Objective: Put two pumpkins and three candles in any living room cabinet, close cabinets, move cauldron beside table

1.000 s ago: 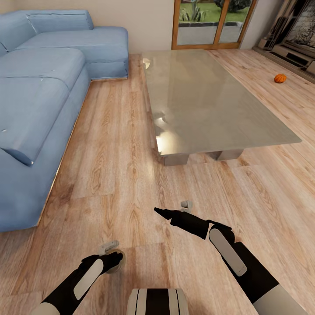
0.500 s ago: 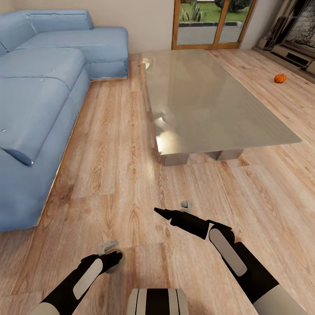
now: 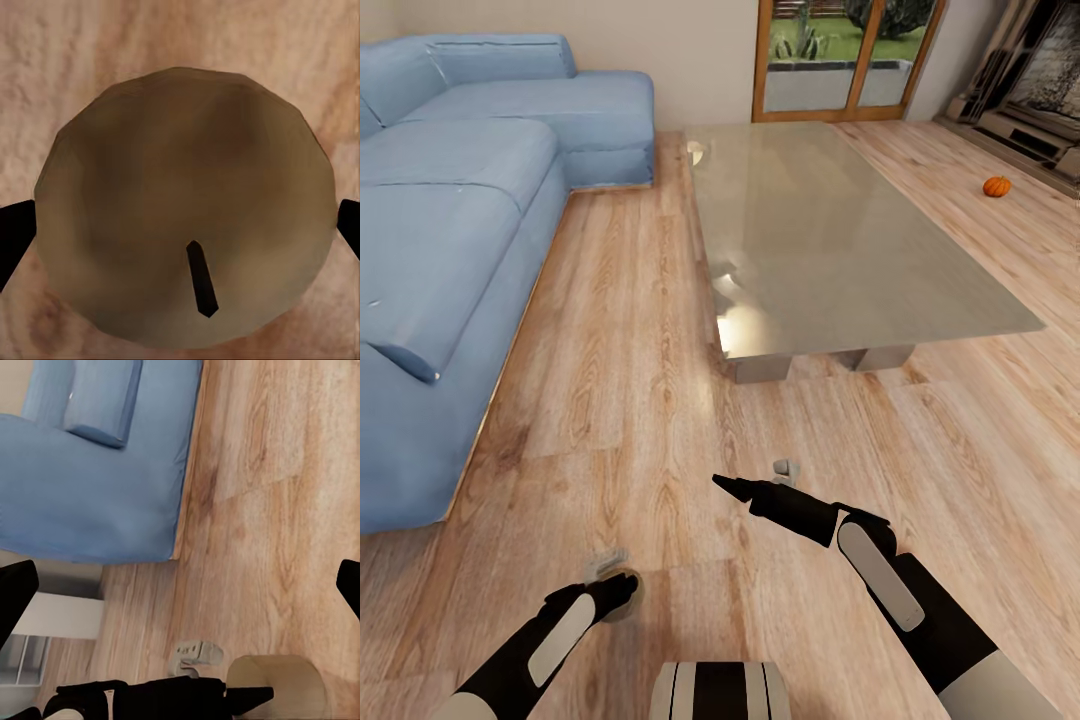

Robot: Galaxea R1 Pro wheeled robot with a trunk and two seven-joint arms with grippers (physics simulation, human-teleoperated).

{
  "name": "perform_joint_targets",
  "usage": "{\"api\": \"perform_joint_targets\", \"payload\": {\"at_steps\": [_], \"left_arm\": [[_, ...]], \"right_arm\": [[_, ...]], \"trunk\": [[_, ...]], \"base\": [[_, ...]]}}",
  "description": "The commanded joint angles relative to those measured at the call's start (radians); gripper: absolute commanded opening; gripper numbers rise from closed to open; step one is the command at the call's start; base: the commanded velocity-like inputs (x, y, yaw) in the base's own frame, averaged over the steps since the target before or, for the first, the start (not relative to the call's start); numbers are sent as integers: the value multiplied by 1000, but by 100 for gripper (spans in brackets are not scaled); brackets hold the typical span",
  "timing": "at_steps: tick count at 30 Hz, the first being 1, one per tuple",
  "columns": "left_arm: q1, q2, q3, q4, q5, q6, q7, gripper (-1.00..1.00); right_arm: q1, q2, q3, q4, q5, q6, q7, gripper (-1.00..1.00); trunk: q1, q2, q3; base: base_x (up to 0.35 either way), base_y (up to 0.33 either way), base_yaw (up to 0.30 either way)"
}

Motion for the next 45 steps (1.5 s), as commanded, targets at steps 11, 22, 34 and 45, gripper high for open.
{"api": "perform_joint_targets", "payload": {"at_steps": [11, 22, 34, 45], "left_arm": [[0, 12, 61, -4, 21, 3, 17, -100], [0, 20, 95, -5, 23, 9, 14, -100], [0, 23, 120, -23, 25, 46, 15, -100], [0, 24, 219, -99, 26, 242, 18, -100]], "right_arm": [[-1, -1, 1, 1, -8, 2, -1, 100], [-1, -1, 0, 9, -10, 0, -10, 100], [-1, -1, -9, 63, -13, -7, -9, 100], [-1, 0, -11, 112, -14, -7, -7, 100]], "trunk": [[-5, 2, 42], [-10, 5, 84], [-15, 8, 131], [-20, 10, 173]], "base": [[0, 0, 0], [0, 0, 0], [-89, 0, 0], [-10, 0, 0]]}}
